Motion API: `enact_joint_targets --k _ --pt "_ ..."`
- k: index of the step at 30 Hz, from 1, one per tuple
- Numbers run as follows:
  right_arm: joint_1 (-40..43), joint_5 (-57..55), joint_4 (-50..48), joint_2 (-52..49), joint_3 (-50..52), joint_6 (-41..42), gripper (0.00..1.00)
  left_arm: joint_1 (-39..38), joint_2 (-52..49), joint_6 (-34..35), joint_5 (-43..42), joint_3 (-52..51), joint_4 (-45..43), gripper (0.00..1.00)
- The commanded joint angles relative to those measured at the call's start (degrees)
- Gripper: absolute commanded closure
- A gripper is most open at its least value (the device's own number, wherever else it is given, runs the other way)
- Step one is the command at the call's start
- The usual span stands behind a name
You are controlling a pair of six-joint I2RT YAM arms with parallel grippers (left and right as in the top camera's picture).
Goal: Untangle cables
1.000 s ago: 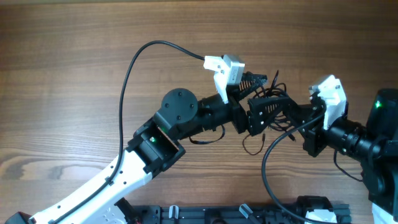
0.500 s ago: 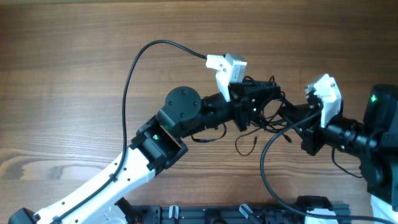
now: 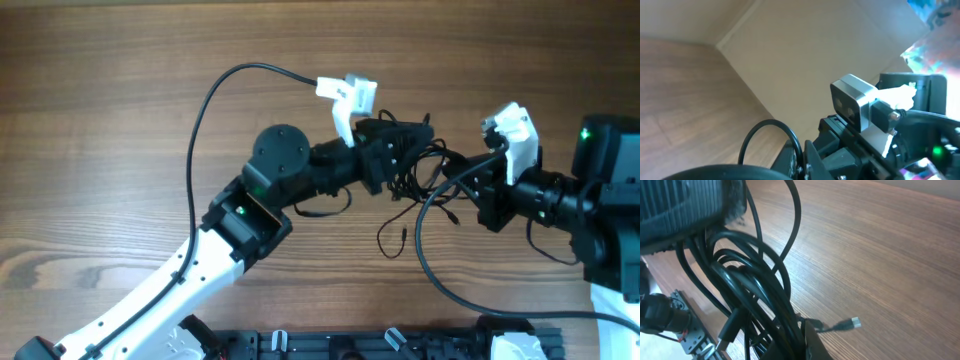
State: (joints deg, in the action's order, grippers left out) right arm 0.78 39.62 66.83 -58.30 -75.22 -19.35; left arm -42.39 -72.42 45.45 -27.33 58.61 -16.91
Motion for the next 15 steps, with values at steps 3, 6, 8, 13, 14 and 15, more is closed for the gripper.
enact_joint_targets --k 3,6,8,13,14,15 --pt "1.1 -8.8 0.9 -1.5 -0.1 1.8 0.96 6.8 4.9 10.4 -1.8 0.7 -2.0 0.96" --pt "1.1 -8.8 0.9 -1.5 -0.1 1.8 0.96 8.9 4.9 13.0 -3.6 0.7 -2.0 0.96" --pt "1.1 -9.2 0.9 -1.5 -0.1 1.8 0.96 10.3 4.9 15.4 -4.7 0.7 -2.0 0.96" --pt "1.1 -10.5 0.8 -1.5 -0.1 3.1 0.96 13.6 4.9 19.6 -7.8 0.7 -2.2 0.96" --pt "1.1 -10.5 0.8 -1.5 -0.1 3.1 0.96 14.6 4.9 21.0 -8.6 0.7 -2.2 0.96" --pt "1.1 -10.5 0.8 -1.5 -0.1 3.1 0.96 15.6 4.9 22.4 -9.4 0.7 -2.2 0.96"
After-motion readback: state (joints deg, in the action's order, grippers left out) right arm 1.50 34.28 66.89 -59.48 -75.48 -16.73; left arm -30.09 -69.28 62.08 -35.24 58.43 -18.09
